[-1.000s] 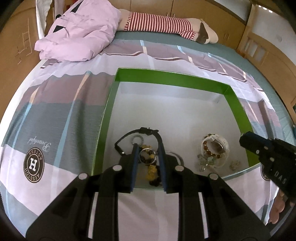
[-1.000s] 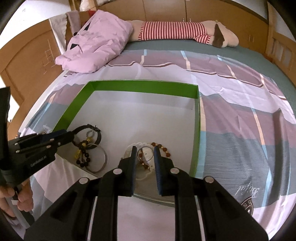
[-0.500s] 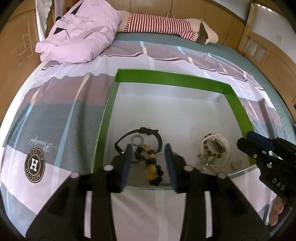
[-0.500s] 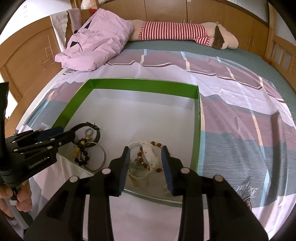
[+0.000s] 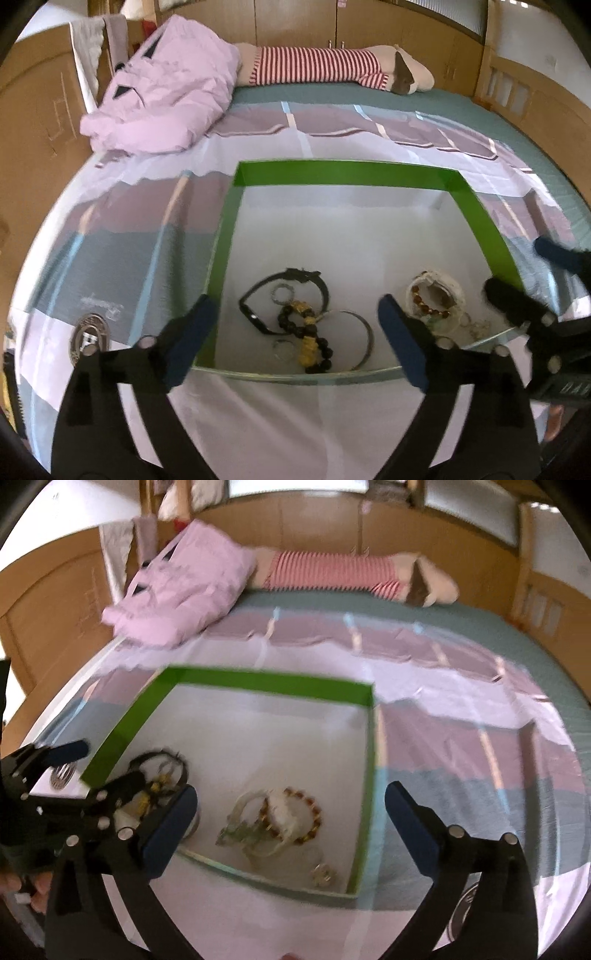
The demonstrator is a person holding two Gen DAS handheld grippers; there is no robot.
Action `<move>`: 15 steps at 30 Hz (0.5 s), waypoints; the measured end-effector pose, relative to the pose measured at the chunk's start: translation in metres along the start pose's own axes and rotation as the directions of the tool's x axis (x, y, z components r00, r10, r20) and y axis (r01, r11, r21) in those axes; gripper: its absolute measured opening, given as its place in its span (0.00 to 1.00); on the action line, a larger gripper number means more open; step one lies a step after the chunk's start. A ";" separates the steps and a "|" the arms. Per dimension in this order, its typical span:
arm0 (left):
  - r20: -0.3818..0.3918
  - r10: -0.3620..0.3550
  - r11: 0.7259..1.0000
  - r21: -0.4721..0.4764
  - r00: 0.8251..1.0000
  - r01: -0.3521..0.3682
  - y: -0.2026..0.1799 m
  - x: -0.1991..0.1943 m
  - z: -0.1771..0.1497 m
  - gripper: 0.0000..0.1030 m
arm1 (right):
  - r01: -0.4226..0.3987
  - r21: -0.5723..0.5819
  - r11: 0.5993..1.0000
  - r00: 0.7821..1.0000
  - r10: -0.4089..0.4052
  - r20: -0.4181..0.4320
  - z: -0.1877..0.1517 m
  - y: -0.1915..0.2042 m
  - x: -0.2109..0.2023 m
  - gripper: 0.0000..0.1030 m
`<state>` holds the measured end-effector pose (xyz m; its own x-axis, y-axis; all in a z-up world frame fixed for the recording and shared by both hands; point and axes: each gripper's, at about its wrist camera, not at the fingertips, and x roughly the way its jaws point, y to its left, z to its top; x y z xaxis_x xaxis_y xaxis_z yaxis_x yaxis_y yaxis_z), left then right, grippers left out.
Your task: Organize jewelry
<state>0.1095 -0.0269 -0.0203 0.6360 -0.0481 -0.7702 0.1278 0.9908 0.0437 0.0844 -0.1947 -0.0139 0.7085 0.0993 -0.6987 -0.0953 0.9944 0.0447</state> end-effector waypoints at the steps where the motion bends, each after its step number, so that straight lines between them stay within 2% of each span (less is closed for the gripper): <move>1: 0.007 0.026 1.000 0.010 1.000 -0.026 -0.002 -0.001 0.000 0.93 | 0.018 0.002 1.000 1.000 -0.018 -0.018 0.001 -0.001 0.002 0.99; 3: 0.008 0.047 0.999 0.023 0.999 -0.047 -0.004 -0.002 0.000 0.97 | 0.032 0.000 0.999 0.998 -0.032 -0.047 0.001 -0.003 0.006 0.99; 5: 0.001 0.044 0.999 0.032 0.999 -0.044 -0.006 -0.002 -0.001 0.97 | 0.056 0.011 0.998 0.998 -0.055 -0.027 0.000 -0.006 0.004 0.99; 15: 0.002 0.043 0.998 0.054 0.999 -0.043 -0.012 -0.002 -0.004 0.98 | 0.038 -0.011 0.999 0.999 -0.038 -0.031 -0.002 -0.002 0.003 0.99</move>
<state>0.1039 -0.0387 -0.0217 0.6421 -0.0057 -0.7666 0.1411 0.9838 0.1109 0.0850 -0.1964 -0.0172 0.6893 0.0598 -0.7220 -0.0761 0.9970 0.0100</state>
